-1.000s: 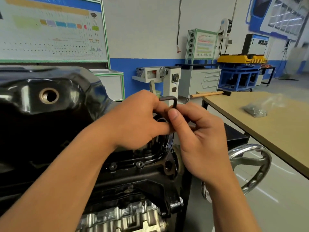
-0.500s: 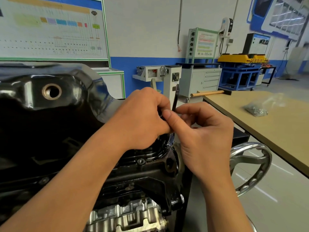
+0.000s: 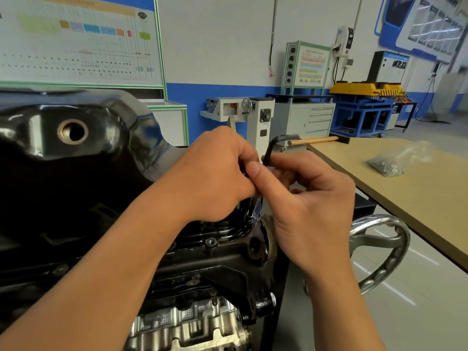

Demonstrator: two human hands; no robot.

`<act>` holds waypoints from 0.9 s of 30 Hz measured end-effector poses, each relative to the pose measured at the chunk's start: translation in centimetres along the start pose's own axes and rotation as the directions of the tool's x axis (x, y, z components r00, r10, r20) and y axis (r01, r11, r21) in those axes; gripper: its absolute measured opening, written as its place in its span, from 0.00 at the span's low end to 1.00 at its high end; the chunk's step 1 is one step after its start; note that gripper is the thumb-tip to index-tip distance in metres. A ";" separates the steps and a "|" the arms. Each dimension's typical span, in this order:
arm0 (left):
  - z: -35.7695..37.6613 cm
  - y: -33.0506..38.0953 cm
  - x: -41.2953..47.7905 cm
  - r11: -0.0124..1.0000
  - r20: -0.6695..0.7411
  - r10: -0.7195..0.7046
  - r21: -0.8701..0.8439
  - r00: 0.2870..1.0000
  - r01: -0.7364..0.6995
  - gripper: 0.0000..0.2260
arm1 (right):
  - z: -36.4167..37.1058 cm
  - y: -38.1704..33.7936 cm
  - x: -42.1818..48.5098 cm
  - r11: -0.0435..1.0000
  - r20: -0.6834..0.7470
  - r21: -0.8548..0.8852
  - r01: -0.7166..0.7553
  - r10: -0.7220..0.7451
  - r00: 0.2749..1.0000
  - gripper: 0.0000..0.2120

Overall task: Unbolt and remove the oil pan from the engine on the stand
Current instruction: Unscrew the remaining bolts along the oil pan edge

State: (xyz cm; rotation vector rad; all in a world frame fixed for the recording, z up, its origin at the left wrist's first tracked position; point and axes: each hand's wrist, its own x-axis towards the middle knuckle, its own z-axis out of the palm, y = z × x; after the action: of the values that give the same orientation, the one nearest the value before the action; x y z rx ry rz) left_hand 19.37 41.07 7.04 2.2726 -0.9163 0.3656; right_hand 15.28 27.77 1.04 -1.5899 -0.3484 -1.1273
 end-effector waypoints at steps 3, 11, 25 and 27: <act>0.6 -0.3 0.0 0.999 -0.066 0.022 0.032 0.998 -0.020 0.09 | 0.0 0.3 0.1 0.998 -0.031 0.057 -0.033 0.035 0.999 0.04; -0.2 -0.3 -0.1 0.993 0.125 0.112 -0.057 0.986 -0.106 0.05 | -0.9 0.8 0.2 0.997 0.120 -0.080 -0.001 0.010 0.993 0.07; 0.1 -0.4 -0.3 0.993 0.128 0.104 -0.078 0.986 -0.094 0.04 | -1.0 0.2 0.4 0.999 0.106 -0.047 -0.014 0.019 0.994 0.05; 0.0 -0.4 -0.1 0.993 0.167 0.097 -0.087 0.981 -0.084 0.05 | -1.1 0.1 0.4 0.996 0.158 -0.091 0.004 0.011 0.987 0.08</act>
State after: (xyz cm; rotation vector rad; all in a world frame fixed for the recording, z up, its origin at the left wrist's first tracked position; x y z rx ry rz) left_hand 19.58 41.36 6.84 2.2199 -1.1046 0.1718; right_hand 15.03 26.64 1.23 -1.7652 -0.4038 -1.0290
